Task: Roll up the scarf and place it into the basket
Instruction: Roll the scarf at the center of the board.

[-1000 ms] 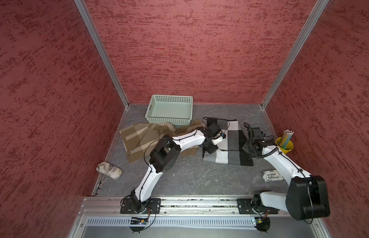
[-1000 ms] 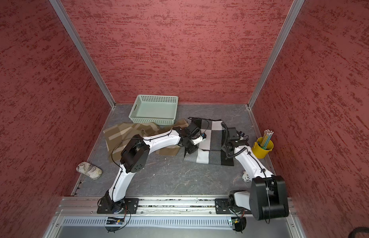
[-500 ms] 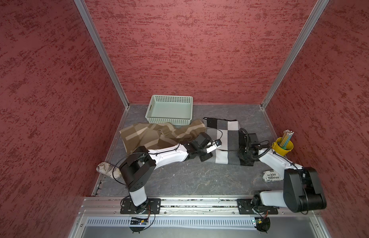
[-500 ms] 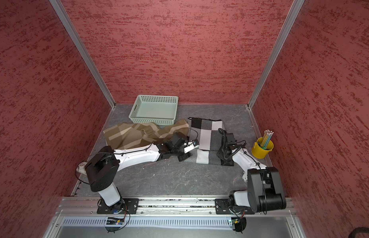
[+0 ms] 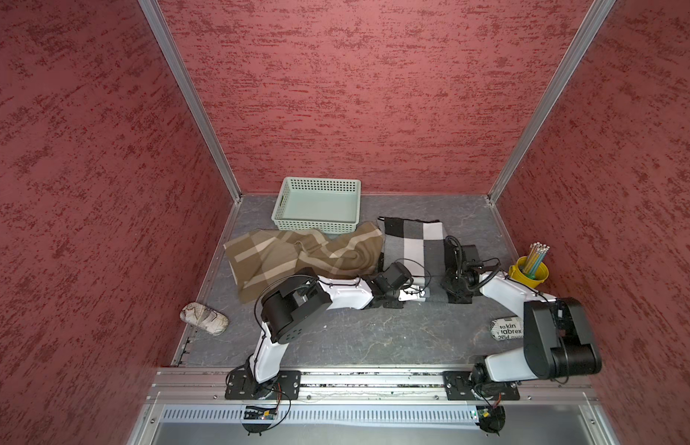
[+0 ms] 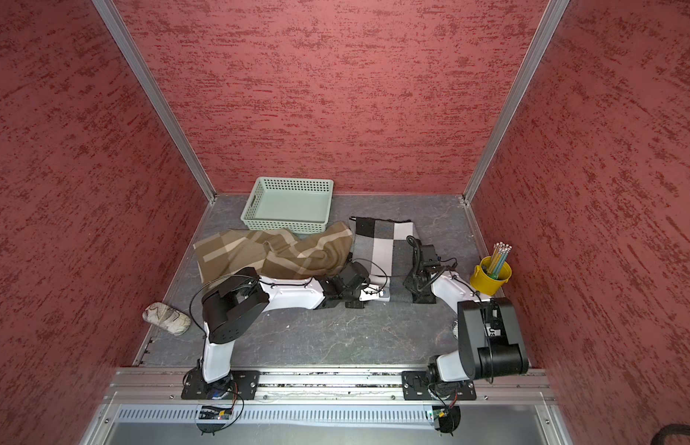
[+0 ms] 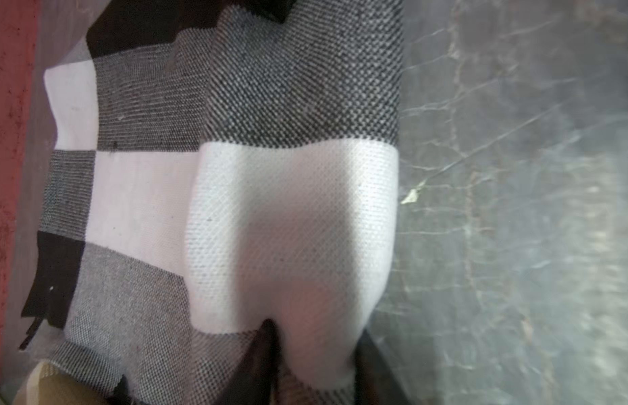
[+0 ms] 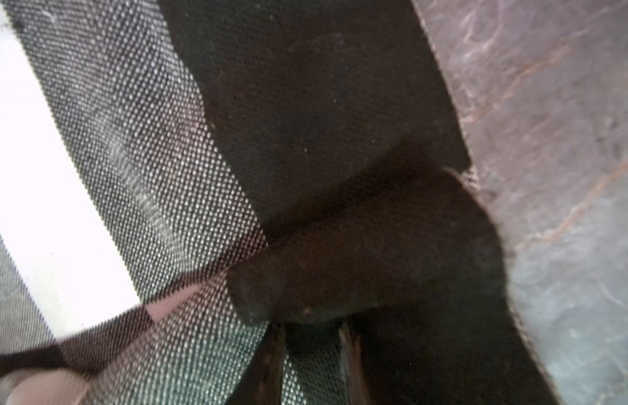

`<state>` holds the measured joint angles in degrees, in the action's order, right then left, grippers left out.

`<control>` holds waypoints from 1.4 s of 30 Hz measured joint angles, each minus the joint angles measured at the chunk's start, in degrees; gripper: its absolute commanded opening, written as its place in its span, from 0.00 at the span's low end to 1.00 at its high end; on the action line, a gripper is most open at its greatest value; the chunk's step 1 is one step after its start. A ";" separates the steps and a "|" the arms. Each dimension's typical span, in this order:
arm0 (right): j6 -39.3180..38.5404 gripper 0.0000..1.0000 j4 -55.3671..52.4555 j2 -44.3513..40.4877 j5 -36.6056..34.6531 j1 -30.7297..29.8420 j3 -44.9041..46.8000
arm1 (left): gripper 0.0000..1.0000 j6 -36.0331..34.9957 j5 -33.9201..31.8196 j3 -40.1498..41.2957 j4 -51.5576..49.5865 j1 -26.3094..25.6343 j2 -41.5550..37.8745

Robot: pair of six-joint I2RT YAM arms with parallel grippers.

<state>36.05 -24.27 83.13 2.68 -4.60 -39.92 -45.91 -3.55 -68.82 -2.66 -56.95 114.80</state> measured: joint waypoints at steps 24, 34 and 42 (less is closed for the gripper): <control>-6.34 0.72 4.68 -21.55 -15.15 -44.44 10.14 | 0.00 -9.11 25.49 -36.68 -65.51 17.99 13.05; -8.52 0.74 6.75 -8.57 -26.23 -48.72 7.93 | 0.00 -14.29 29.66 -51.25 -79.73 21.27 20.28; -9.11 0.17 7.93 -3.61 -25.29 -48.72 7.04 | 0.17 -13.35 30.21 -51.25 -79.67 21.75 20.63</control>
<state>26.94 -16.34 79.53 -22.61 -53.32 -32.88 -59.27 26.65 -120.07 -82.32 -35.20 135.44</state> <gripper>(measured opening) 0.249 0.082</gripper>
